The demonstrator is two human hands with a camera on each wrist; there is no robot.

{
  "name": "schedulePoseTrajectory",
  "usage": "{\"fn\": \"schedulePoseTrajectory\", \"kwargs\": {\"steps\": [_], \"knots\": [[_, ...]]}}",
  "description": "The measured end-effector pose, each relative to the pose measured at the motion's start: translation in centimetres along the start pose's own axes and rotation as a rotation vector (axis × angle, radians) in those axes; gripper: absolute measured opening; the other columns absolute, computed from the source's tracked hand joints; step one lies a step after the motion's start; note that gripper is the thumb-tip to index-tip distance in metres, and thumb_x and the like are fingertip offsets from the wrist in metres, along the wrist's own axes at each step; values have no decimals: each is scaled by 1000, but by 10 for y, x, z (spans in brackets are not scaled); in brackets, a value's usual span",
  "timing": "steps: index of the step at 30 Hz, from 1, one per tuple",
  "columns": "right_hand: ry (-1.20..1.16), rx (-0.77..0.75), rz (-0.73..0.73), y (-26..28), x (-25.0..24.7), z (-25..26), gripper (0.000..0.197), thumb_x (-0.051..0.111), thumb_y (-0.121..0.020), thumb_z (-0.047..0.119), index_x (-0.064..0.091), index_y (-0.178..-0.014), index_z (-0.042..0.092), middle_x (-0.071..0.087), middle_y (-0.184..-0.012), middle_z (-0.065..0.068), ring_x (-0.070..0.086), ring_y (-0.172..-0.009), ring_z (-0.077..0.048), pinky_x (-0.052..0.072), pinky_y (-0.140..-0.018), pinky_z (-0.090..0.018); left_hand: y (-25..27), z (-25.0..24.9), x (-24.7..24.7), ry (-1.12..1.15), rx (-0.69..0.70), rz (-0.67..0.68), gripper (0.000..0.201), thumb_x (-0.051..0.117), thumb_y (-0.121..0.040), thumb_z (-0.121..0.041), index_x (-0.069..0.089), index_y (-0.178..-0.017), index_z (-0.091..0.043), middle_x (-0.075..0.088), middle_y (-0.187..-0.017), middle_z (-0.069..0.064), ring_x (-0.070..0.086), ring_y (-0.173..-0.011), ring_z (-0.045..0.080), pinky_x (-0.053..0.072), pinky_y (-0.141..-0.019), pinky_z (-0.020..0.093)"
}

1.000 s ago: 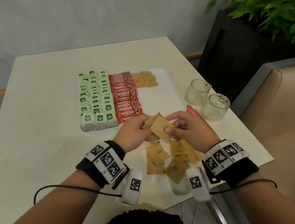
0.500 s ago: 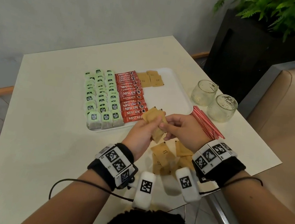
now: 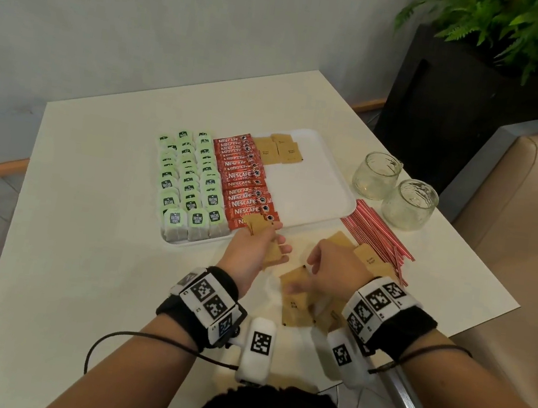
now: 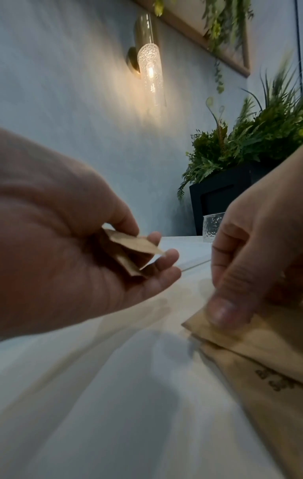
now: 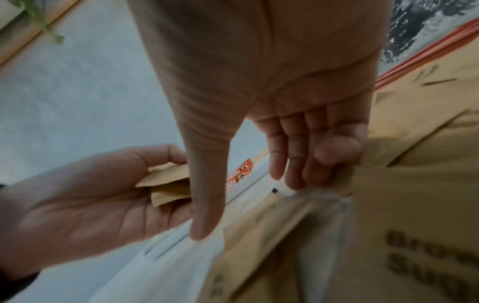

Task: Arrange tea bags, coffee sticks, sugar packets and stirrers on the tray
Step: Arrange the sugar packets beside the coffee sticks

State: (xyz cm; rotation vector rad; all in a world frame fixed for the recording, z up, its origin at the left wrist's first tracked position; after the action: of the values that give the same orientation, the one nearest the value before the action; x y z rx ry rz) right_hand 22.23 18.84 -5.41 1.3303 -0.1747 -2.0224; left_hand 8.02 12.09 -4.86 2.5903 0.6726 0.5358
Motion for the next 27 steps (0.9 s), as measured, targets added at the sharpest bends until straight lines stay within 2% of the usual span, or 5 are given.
{"fn": "schedulePoseTrajectory", "kwargs": {"steps": [5, 12, 16, 22, 27], "knots": [[51, 5, -7, 0, 1, -2, 68, 87, -48, 57, 50, -95, 26, 60, -94, 7, 59, -87, -13, 53, -82, -36, 3, -1, 0, -216, -2, 59, 22, 51, -94, 0, 63, -108, -11, 57, -76, 4, 48, -56, 13, 42, -53, 26], [25, -50, -4, -2, -2, 0, 50, 91, -55, 42, 60, -92, 29, 58, -88, 13, 57, -85, -7, 51, -79, -26, 6, -1, 1, -306, -4, 99, 10, 61, -96, -18, 66, -92, -10, 62, -74, 4, 59, -65, 15, 55, -67, 30], [-23, -145, -9, -4, 0, 1, 42, 90, -60, 30, 63, -91, 34, 57, -81, 13, 54, -71, -2, 42, -63, -18, 6, -4, 0, -306, 8, 102, 8, 58, -98, -18, 63, -93, -13, 66, -79, 4, 65, -66, 15, 56, -63, 28], [-112, -283, -46, -2, -11, 4, 38, 74, -81, 10, 71, -110, 34, 53, -69, 16, 50, -57, 7, 34, -58, -7, 3, -10, -6, -560, 221, 89, 14, 63, -93, -11, 65, -95, -24, 67, -88, -3, 62, -74, 12, 53, -65, 26], [-188, -320, -54, -4, -31, 16, 41, 80, -71, 5, 64, -100, 29, 66, -76, 4, 58, -68, -7, 48, -64, -18, 3, -14, 4, -750, 299, 173, 11, 65, -93, -19, 68, -102, -15, 70, -91, 6, 62, -75, 15, 52, -64, 28]]}}
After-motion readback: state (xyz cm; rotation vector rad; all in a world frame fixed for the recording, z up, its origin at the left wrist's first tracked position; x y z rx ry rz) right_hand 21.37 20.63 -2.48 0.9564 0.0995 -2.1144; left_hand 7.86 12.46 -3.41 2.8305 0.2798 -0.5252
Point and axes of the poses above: each hand's wrist, its own y-axis away from the middle knuckle, its own x-axis out of the palm, z = x × y, the point moved 4 cm from there along -y, towards the middle knuckle
